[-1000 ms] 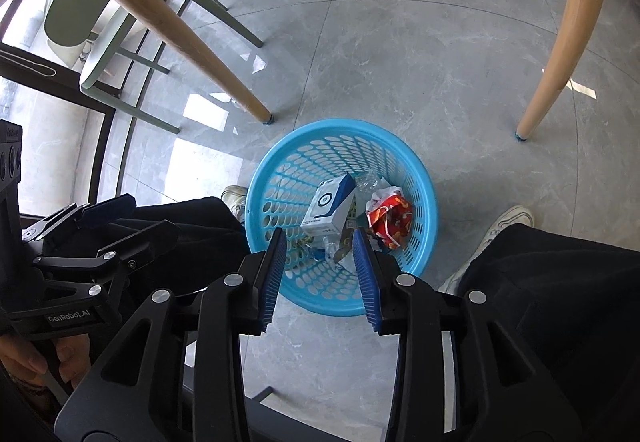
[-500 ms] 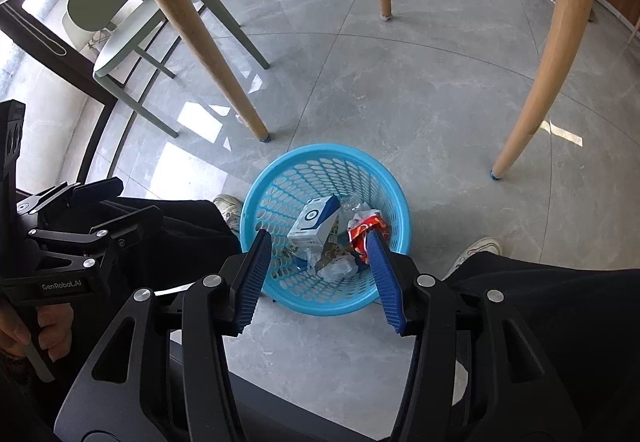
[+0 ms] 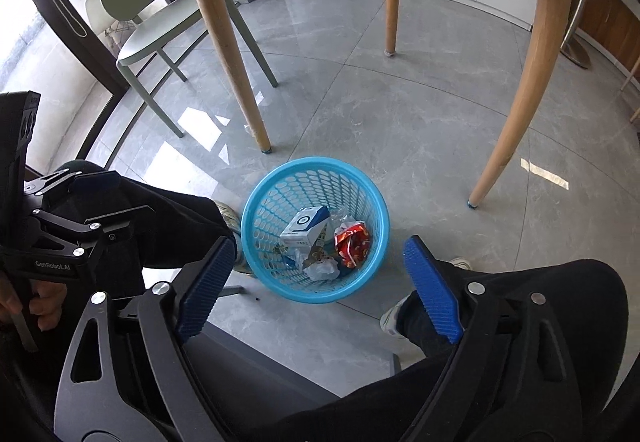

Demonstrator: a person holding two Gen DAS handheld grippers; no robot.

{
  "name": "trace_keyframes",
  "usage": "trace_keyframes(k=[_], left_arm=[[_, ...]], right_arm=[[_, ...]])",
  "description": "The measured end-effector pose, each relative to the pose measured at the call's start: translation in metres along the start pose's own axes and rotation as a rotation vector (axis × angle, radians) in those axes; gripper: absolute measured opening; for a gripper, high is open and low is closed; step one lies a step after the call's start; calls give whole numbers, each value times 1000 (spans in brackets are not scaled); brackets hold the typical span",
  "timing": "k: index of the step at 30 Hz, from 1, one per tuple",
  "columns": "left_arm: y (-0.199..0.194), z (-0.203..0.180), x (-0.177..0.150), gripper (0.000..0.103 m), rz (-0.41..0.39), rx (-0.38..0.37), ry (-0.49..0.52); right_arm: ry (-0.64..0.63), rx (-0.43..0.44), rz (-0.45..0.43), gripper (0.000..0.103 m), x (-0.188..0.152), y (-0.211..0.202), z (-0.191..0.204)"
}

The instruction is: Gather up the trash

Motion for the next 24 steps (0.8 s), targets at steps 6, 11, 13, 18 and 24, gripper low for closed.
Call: trace_keyframes(k=[6, 11, 13, 18, 24], left_arm=[[-6, -8, -3, 97, -19, 39, 50], [-5, -10, -3, 97, -16, 50, 62], [-5, -9, -4, 97, -15, 49, 62], [0, -9, -4, 97, -4, 58, 54], [2, -8, -6, 97, -2, 56, 58]], right_arm=[[-3, 2, -19, 94, -7, -8, -2], [7, 6, 2, 94, -6, -3, -3], [6, 11, 7, 94, -6, -2, -3], [12, 16, 22, 94, -8, 1, -5], [23, 29, 39, 94, -9, 4, -4]])
Point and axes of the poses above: each gripper's, at about its wrist camera, not at the fingertips, and y roughly the way its jaws point, z to its left, x to its top, the point moved 2 cm from there along y, roughly the way its jaws point, and after that the axes turned 5 degrees about y, right-handed, at the moved point
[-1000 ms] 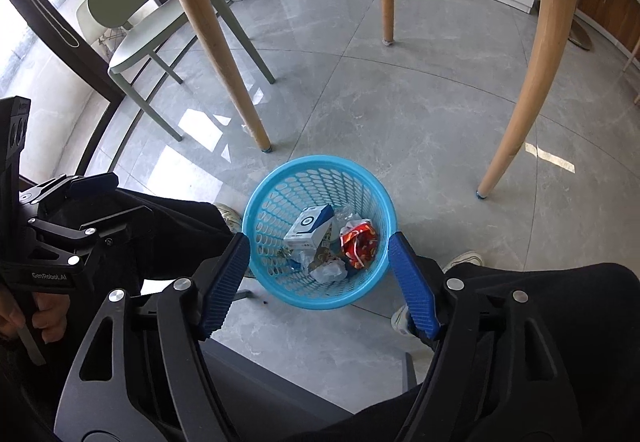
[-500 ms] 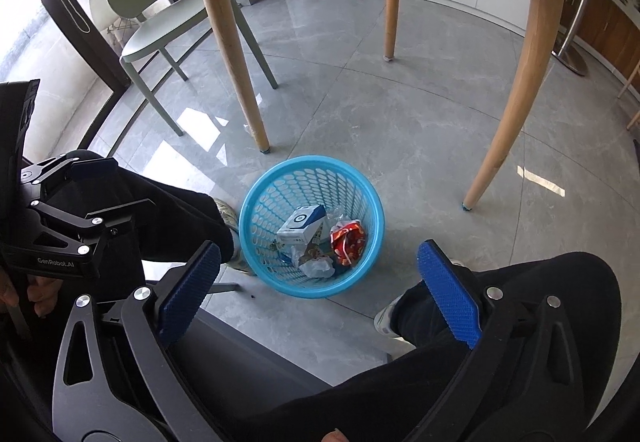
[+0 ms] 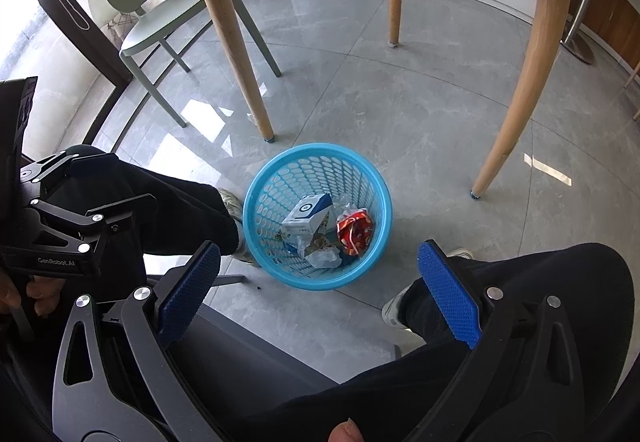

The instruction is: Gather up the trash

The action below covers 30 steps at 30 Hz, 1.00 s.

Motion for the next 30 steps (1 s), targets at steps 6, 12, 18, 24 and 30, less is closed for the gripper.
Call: trace_keyframes(k=[6, 12, 18, 24, 30], left_arm=[[0, -5, -1, 97, -4, 4, 11], [-1, -4, 0, 97, -3, 24, 5], [-1, -6, 2, 97, -4, 7, 19], [-1, -4, 3, 97, 4, -4, 12], [1, -6, 3, 97, 13, -8, 25]], right_arm=[[10, 7, 17, 94, -1, 3, -1], [7, 16, 18, 94, -1, 3, 0], [13, 16, 27, 94, -1, 4, -2], [20, 14, 34, 94, 0, 6, -4], [-7, -6, 40, 94, -2, 8, 3]])
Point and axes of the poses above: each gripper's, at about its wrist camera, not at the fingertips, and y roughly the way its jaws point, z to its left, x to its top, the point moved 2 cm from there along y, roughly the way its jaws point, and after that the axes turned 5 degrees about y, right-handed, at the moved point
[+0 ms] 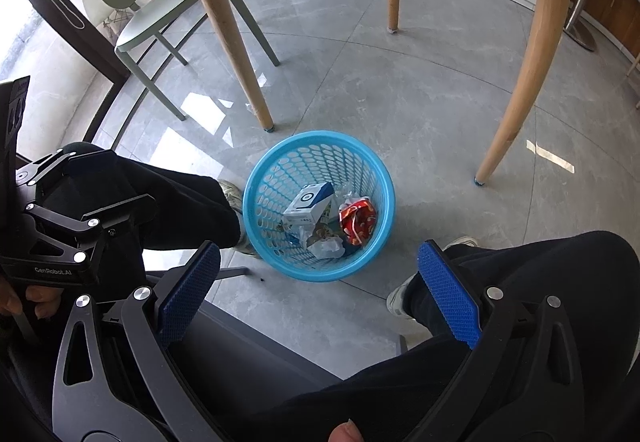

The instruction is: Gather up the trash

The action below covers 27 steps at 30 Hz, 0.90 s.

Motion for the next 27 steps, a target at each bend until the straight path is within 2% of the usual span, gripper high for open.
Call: trace_keyframes(k=[27], left_arm=[[2, -2, -1, 97, 5, 5, 8]], right_arm=[[6, 10, 3, 94, -1, 2, -4]])
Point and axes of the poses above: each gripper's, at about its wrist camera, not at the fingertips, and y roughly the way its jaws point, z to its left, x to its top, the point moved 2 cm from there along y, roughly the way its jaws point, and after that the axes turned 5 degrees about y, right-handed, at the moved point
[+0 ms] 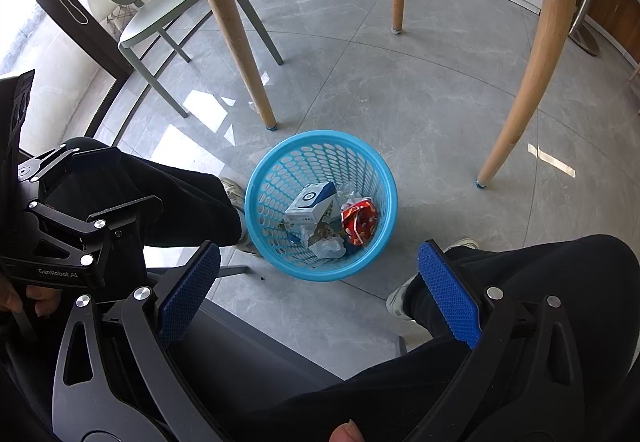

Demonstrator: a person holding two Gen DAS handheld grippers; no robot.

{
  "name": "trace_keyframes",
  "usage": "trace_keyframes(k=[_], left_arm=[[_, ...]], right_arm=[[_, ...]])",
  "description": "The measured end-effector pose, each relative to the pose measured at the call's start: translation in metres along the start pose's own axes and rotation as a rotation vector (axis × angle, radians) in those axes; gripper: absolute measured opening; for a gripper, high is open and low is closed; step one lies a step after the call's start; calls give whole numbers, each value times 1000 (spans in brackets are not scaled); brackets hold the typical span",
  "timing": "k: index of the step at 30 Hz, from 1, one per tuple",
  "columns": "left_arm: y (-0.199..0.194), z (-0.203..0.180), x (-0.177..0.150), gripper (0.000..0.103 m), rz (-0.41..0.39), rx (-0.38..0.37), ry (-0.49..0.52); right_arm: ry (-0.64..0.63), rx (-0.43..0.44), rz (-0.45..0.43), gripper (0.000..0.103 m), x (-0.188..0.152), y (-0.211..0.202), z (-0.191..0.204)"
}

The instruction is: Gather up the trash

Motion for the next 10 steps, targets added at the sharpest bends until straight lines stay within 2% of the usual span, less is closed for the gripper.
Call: trace_keyframes(k=[10], left_arm=[[4, 5, -2, 97, 13, -14, -25]], right_arm=[[0, 1, 0, 94, 0, 0, 0]])
Point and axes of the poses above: each gripper's, at about its wrist camera, not at the fingertips, and y roughly the way its jaws point, z to its left, x to its top, the point moved 2 cm from there along y, roughly the way its jaws point, and after that the axes turned 5 degrees about y, right-handed, at the moved point
